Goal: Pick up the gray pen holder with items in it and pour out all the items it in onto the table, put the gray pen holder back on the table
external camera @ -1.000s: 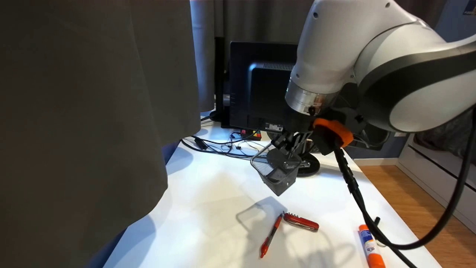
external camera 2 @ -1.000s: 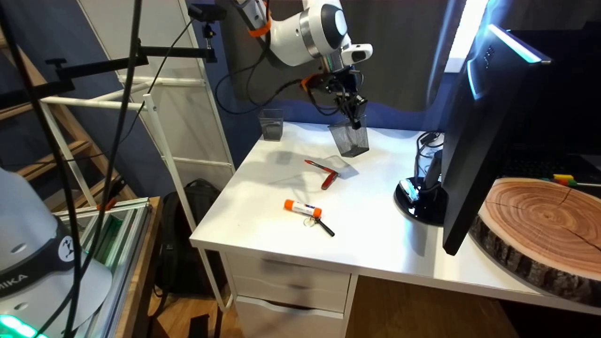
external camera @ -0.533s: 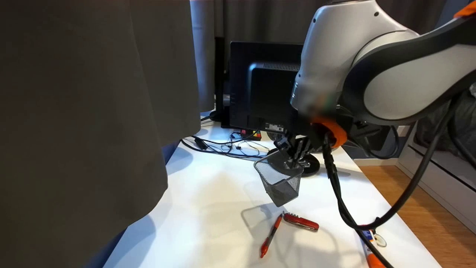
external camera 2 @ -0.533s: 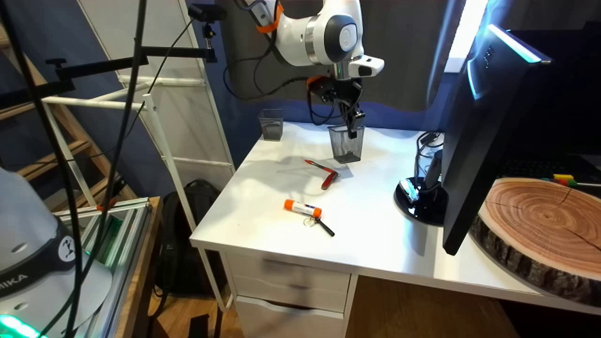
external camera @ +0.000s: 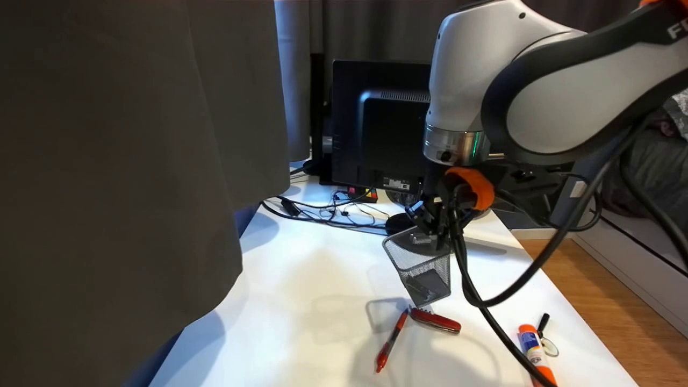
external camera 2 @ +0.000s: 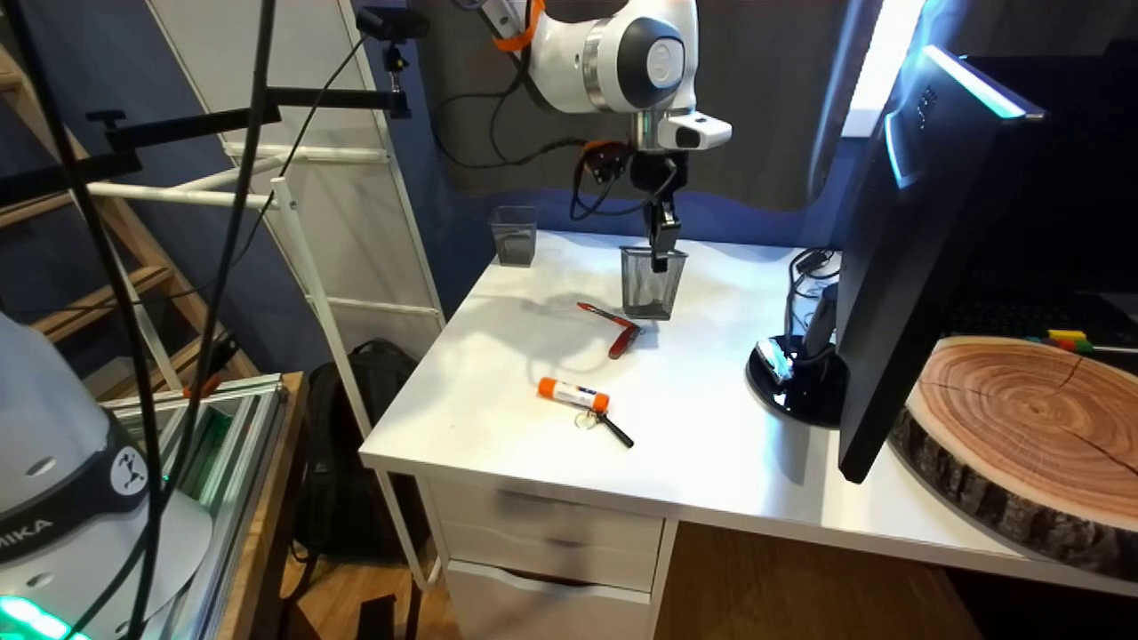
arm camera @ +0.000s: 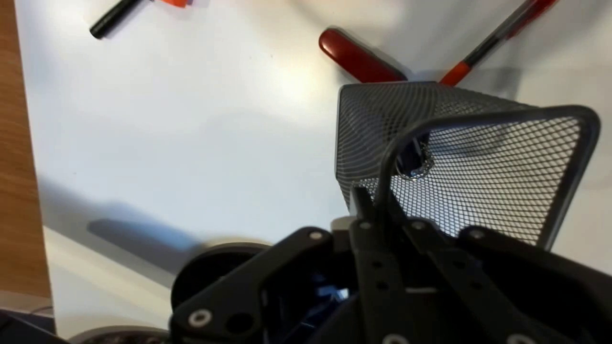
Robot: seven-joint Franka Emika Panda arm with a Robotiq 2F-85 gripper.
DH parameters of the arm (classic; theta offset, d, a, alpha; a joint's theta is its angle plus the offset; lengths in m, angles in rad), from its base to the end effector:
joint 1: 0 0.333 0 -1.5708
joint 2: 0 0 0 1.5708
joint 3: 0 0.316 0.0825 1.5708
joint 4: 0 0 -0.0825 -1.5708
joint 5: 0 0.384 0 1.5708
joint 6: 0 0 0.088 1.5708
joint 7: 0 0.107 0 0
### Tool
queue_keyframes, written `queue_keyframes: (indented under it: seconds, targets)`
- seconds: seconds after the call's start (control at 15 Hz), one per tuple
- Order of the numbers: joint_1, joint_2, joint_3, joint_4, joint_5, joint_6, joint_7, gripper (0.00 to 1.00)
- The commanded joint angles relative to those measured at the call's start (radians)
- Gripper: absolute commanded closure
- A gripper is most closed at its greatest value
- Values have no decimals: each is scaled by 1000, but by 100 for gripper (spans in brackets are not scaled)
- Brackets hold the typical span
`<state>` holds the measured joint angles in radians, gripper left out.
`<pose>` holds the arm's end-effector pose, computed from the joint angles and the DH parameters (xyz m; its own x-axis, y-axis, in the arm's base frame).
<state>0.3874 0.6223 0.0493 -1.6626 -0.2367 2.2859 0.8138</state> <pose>0.6237 0.2809 0.2464 0.9695 -0.2223 0.1031 -0.2331 -0.9664 0.1082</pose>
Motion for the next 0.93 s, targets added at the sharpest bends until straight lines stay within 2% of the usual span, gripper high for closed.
queue_keyframes:
  seconds: [0.0,0.07,0.13,0.33,0.4,0.53,0.67,0.87]
  targets:
    - [24,33,-22,116,69,-141,132,98]
    - [23,32,-23,139,79,-176,171,98]
    - [11,13,-12,68,40,-109,107,94]
    - [10,18,-11,110,51,-153,150,94]
    - [10,19,-11,112,52,-154,155,98]
    - [-3,45,4,139,136,-104,247,98]
    - [-8,66,8,157,179,-44,283,98]
    - [27,107,-30,198,177,56,403,98]
